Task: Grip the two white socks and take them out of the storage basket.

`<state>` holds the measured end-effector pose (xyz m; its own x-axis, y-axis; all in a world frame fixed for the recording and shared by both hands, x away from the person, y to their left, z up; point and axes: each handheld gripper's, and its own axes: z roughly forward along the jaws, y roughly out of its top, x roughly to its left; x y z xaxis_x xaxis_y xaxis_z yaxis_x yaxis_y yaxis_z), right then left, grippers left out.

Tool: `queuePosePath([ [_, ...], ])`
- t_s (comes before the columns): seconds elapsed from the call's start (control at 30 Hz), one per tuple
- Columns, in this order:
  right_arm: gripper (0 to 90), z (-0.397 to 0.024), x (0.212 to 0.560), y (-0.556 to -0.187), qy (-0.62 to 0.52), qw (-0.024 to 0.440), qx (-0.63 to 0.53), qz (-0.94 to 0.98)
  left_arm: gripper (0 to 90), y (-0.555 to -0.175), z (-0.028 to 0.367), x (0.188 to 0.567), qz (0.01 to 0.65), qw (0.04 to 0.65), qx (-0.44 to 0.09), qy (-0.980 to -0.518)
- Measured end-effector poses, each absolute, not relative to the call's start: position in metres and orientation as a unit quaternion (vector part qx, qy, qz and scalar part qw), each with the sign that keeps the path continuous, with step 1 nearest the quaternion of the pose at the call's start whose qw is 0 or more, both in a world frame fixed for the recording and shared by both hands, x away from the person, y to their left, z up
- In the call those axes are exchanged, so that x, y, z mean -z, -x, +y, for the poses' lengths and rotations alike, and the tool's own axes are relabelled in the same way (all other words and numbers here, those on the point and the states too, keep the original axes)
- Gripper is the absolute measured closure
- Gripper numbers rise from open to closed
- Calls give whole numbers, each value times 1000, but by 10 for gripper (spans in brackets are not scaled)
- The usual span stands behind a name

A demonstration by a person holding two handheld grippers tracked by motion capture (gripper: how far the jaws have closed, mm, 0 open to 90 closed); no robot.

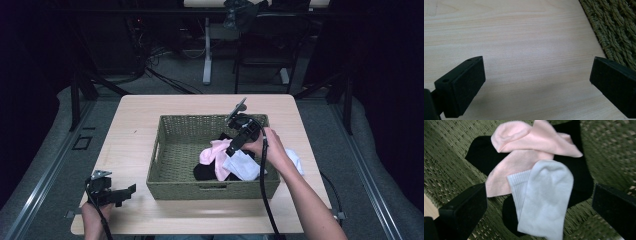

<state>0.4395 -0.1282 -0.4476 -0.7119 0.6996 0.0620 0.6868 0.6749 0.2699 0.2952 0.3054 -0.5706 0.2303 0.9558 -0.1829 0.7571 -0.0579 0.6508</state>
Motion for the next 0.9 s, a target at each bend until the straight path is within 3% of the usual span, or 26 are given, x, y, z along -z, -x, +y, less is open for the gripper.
queuePosePath([
  [0.4,79,-114,483,-444,-381,1,-93,920,3,-297,303,570,597,327,-146,-718],
  [0.5,149,-109,491,-446,-380,-6,-87,921,3,-297,303,570,597,328,-145,-718],
  [0.9,186,-101,513,-448,-376,-18,-61,924,3,-297,302,570,597,328,-146,-717],
])
